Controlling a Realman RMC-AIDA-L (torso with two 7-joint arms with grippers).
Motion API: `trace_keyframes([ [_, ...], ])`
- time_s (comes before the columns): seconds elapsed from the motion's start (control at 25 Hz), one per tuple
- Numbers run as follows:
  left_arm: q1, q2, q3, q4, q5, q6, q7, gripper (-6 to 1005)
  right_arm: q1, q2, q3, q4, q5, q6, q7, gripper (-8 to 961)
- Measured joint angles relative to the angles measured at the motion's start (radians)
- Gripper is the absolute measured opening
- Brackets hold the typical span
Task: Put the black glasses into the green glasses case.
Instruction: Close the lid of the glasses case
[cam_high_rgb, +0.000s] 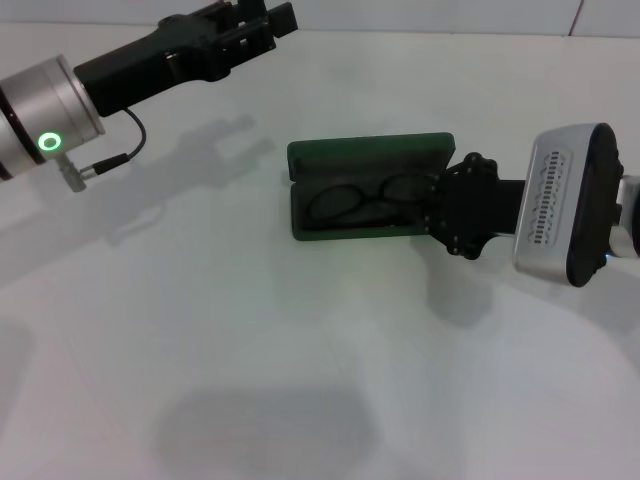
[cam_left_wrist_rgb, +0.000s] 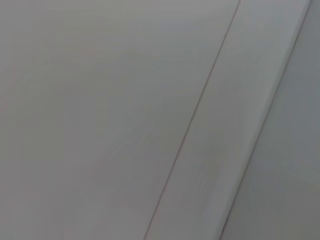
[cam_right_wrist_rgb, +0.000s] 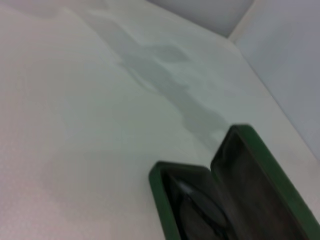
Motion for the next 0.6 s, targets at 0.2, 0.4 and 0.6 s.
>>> trace_keyframes([
  [0.2,-0.011,-0.005,0.000,0.000,0.000,-0.004,0.000,636,0.022,0.002,0.012,0.046,0.002,0.042,-0.001,224],
  [0.4,-0.012,-0.005,0.000,0.000,0.000,-0.012,0.000,637,0.009,0.001,0.017,0.025,0.014,0.009,-0.006,233],
  [0.6,-0.014,-0.003,0.000,0.000,0.003,-0.019,-0.001,637,-0.022,0.001,0.075,-0.015,0.023,-0.090,-0.008,242],
])
